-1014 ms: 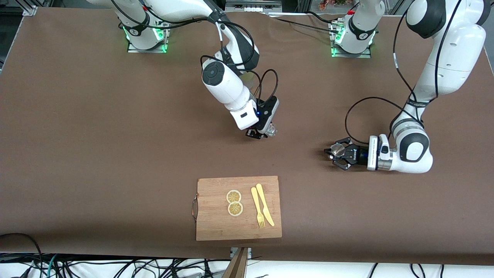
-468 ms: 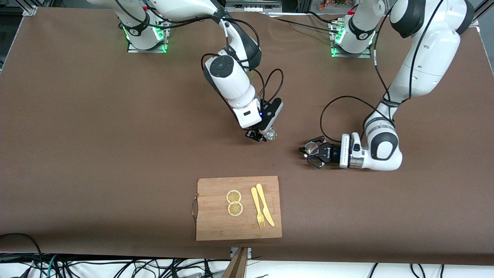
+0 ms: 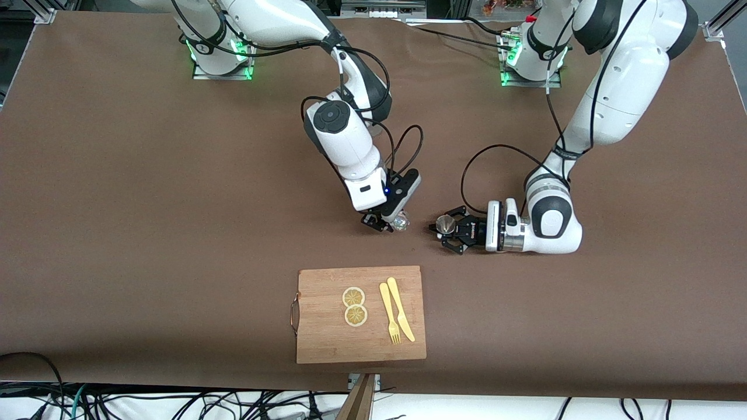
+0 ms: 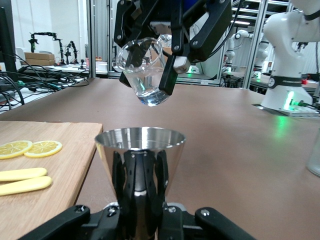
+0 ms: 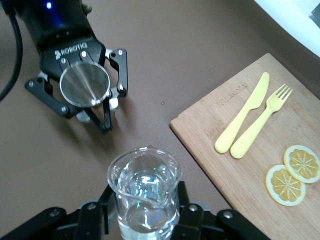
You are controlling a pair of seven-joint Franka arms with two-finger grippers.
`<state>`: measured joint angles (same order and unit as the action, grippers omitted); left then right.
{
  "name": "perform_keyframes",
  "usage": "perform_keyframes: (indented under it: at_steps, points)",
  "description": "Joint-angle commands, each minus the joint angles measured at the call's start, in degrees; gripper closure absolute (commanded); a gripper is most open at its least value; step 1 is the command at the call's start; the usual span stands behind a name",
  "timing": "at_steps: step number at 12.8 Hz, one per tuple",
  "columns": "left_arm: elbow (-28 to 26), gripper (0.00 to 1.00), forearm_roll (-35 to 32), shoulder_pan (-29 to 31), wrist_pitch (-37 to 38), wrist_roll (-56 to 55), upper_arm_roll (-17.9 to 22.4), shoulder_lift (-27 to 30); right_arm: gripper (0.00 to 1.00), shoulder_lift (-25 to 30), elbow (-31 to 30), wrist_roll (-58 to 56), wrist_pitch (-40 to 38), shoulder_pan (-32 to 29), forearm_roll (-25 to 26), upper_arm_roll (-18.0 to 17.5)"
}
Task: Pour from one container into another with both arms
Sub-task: 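Tilt the beaker with the right gripper, pouring into the held jigger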
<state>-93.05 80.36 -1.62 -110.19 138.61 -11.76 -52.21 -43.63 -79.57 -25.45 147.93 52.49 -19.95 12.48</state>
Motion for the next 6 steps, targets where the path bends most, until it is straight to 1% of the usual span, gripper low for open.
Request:
perform_keyframes:
  at_steps: [1,4,6]
  points:
    - [-0.4,1.0,3.1,-2.7,-3.2,2.3,0.7,0.9,0.7,-1.3,2.5,1.9,-0.2,0.9,1.1,1.5]
    - [-0.1,1.0,3.3,-3.8,-4.9,2.3,0.7,1.1,0.7,-1.9,3.3,1.9,-0.2,3.1,1.9,3.9]
    - [-0.2,1.0,3.4,-4.4,-6.6,2.2,0.7,1.1,0.7,-2.3,3.3,1.9,-0.2,4.0,3.4,4.6]
